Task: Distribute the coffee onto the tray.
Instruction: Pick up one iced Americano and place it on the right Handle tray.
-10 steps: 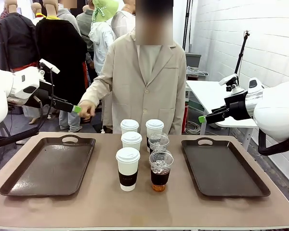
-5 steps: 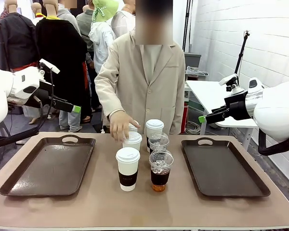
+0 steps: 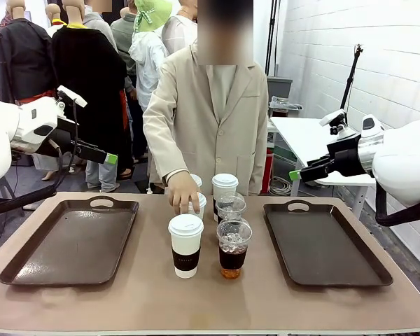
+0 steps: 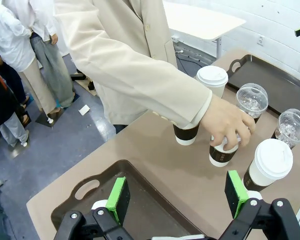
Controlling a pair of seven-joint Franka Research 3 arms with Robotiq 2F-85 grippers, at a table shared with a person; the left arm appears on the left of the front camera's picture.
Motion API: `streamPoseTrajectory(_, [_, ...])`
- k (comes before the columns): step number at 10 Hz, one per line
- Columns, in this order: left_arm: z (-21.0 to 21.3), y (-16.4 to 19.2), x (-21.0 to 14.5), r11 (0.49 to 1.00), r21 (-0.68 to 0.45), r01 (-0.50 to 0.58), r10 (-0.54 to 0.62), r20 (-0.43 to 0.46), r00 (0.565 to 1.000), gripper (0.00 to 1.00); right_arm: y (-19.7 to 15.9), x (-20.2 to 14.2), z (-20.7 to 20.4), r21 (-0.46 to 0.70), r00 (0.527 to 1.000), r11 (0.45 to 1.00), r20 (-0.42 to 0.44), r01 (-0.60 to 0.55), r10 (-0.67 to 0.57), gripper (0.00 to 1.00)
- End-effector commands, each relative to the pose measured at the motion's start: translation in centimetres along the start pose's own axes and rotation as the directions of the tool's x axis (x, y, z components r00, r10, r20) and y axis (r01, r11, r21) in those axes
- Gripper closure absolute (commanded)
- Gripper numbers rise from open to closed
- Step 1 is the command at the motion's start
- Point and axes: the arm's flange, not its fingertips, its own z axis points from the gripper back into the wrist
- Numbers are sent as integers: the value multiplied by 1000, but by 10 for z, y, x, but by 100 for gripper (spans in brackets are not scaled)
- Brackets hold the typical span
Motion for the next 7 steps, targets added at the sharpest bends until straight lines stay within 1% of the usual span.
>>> streamPoseTrajectory(1, [0,0,-1,1000,5,-9,9,-3,1000,0,-1,-16,1,64,996,994,29,-88,86,0])
streamPoseTrajectory(3, [0,0,-1,1000,5,-9,9,-3,1000,0,-2,-28,-1,76,987,984,31,-162,160,0])
streamPoseTrajectory(5, [0,0,-1,1000,5,-9,9,-3,1000,0,-2,-45,-9,123,966,958,48,-257,253,0])
streamPoseTrajectory(7, [0,0,-1,1000,5,-9,9,-3,1000,0,-2,-61,-19,163,949,935,72,-316,308,0])
